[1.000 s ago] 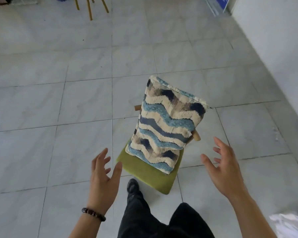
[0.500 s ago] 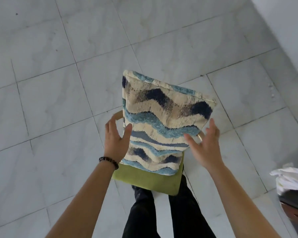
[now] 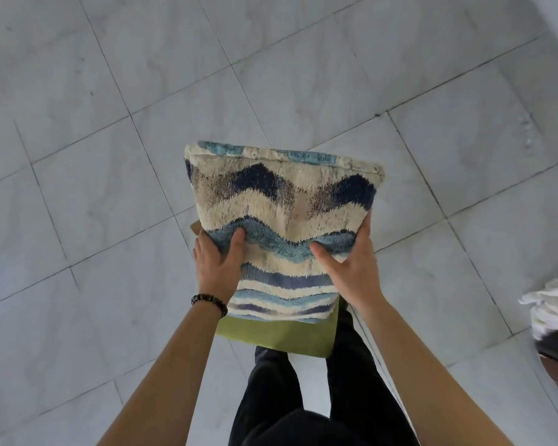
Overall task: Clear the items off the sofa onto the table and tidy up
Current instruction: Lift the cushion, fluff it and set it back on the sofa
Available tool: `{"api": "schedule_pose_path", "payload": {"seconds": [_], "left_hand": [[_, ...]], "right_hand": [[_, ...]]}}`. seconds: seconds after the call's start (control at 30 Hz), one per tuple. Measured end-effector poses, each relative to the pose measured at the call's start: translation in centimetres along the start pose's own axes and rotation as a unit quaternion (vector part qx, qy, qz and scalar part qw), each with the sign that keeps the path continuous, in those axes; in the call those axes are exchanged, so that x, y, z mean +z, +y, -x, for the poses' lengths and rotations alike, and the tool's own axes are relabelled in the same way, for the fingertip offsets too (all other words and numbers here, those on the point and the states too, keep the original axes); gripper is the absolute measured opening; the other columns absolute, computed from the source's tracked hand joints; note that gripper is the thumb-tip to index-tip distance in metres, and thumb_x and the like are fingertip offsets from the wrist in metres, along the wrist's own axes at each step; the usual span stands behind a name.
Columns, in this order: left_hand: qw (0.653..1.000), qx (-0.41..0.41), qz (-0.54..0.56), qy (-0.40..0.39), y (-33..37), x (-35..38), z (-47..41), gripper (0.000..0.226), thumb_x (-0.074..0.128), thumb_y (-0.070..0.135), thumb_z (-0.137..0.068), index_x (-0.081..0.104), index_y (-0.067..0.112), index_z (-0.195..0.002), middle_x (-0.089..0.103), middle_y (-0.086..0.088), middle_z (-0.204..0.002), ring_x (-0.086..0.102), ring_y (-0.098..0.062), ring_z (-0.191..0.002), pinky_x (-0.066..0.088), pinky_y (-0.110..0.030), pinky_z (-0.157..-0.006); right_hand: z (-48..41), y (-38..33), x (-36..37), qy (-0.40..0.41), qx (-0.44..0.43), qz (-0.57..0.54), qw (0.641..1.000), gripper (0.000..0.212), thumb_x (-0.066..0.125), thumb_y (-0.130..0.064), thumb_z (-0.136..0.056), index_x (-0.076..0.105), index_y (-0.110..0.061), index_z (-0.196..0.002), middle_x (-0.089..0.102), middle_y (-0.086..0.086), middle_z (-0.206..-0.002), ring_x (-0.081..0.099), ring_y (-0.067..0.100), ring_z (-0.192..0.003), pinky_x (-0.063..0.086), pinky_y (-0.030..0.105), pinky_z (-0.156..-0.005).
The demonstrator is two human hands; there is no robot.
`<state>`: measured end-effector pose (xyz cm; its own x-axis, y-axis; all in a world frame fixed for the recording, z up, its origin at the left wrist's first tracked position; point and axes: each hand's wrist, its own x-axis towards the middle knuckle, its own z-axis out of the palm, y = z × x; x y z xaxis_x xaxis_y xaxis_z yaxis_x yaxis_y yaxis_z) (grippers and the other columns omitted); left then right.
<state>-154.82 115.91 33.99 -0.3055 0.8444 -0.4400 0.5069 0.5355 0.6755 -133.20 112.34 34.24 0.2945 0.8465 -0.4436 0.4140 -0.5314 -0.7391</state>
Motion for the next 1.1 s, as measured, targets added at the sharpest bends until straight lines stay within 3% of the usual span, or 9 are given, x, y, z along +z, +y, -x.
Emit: {"api": "schedule_pose_path", "payload": {"seconds": [0.1, 0.33, 0.5, 0.63, 0.73, 0.8, 0.87, 0.97, 1.1], "left_hand": [[0.998, 0.06, 0.01, 0.021, 2.7, -2.9, 2.4, 0.064, 0.051, 0.065, -0.079, 0.047, 0.013, -0.116, 0.05, 0.002, -0.111, 0.043, -0.016, -0.107, 0.039, -0.042, -0.1], [0.974, 0.217, 0.054, 0.028, 6.8, -7.8, 7.1, 0.069, 0.045, 0.065, -0.082, 0.05, 0.004, -0.114, 0.05, 0.0, -0.103, 0.048, -0.021, -0.1, 0.042, -0.038, -0.088], [0.944, 0.298, 0.119, -0.076, 7.2, -8.9, 10.8, 0.055, 0.059, 0.056, -0.086, 0.05, 0.013, -0.119, 0.057, 0.0, -0.11, 0.055, -0.019, -0.103, 0.05, -0.042, -0.087], [0.921, 0.253, 0.212, -0.209, 8.1, -8.9, 14.8, 0.055, 0.075, 0.036, -0.082, 0.052, 0.019, -0.128, 0.066, 0.004, -0.116, 0.064, -0.011, -0.105, 0.056, -0.033, -0.087], [0.905, 0.27, 0.182, -0.275, 8.5, -7.3, 18.7, 0.048, 0.076, 0.051, -0.072, 0.058, 0.031, -0.111, 0.069, 0.01, -0.102, 0.067, -0.011, -0.094, 0.057, -0.042, -0.084], [0.886, 0.292, 0.168, -0.317, 8.7, -5.6, 22.3, 0.053, 0.074, 0.054, -0.071, 0.057, 0.027, -0.114, 0.068, 0.008, -0.105, 0.066, -0.011, -0.096, 0.057, -0.039, -0.083], [0.864, 0.326, 0.148, -0.353, 9.1, -3.6, 26.5, 0.054, 0.076, 0.048, -0.076, 0.056, 0.019, -0.117, 0.067, 0.006, -0.104, 0.066, -0.013, -0.096, 0.056, -0.035, -0.081], [0.827, 0.374, 0.121, -0.401, 9.3, 0.0, 33.6, 0.047, 0.076, 0.035, -0.079, 0.056, 0.009, -0.112, 0.063, -0.004, -0.09, 0.063, -0.009, -0.08, 0.056, -0.026, -0.072], [0.786, 0.427, 0.073, -0.442, 7.8, 5.9, 43.3, 0.035, 0.076, 0.032, -0.081, 0.059, 0.02, -0.109, 0.067, 0.004, -0.102, 0.064, -0.013, -0.093, 0.057, -0.04, -0.081]], "right_hand": [[1.3, -2.3, -2.3, 0.036, -0.031, -0.025, 0.999, 0.114, 0.072, -0.069, -0.072, 0.003, -0.036, -0.155, 0.057, -0.003, -0.129, 0.06, 0.019, -0.112, 0.053, 0.045, -0.091], [9.4, -7.4, -5.5, 0.193, -0.083, -0.086, 0.974, 0.11, 0.08, -0.055, -0.071, 0.01, -0.037, -0.153, 0.053, -0.01, -0.135, 0.052, 0.013, -0.125, 0.048, 0.046, -0.102], [18.5, -6.0, -5.7, 0.314, -0.063, -0.149, 0.936, 0.105, 0.082, -0.047, -0.073, 0.016, -0.033, -0.153, 0.052, -0.013, -0.138, 0.051, 0.009, -0.128, 0.046, 0.047, -0.105], [24.9, -4.4, -7.6, 0.36, -0.036, -0.164, 0.918, 0.1, 0.081, -0.041, -0.076, 0.016, -0.037, -0.152, 0.054, -0.015, -0.137, 0.053, 0.008, -0.126, 0.048, 0.046, -0.104], [30.4, -2.1, -9.6, 0.403, -0.028, -0.173, 0.898, 0.102, 0.079, -0.034, -0.08, 0.009, -0.038, -0.154, 0.051, -0.013, -0.142, 0.051, 0.006, -0.128, 0.046, 0.043, -0.106], [34.0, 0.0, -11.0, 0.442, -0.018, -0.184, 0.878, 0.102, 0.077, -0.031, -0.082, 0.007, -0.036, -0.155, 0.047, -0.011, -0.147, 0.047, 0.006, -0.132, 0.044, 0.041, -0.109], [38.0, 2.5, -12.5, 0.487, -0.011, -0.197, 0.851, 0.1, 0.077, -0.029, -0.083, 0.008, -0.037, -0.155, 0.046, -0.009, -0.148, 0.046, 0.008, -0.134, 0.043, 0.042, -0.11], [44.2, 7.4, -14.5, 0.549, 0.012, -0.211, 0.809, 0.098, 0.078, -0.024, -0.083, 0.011, -0.04, -0.153, 0.054, -0.016, -0.138, 0.052, 0.002, -0.125, 0.048, 0.036, -0.104], [51.9, 15.4, -16.8, 0.615, 0.042, -0.217, 0.757, 0.097, 0.077, -0.021, -0.083, 0.013, -0.033, -0.154, 0.057, -0.02, -0.132, 0.055, -0.003, -0.118, 0.051, 0.024, -0.094]]}}
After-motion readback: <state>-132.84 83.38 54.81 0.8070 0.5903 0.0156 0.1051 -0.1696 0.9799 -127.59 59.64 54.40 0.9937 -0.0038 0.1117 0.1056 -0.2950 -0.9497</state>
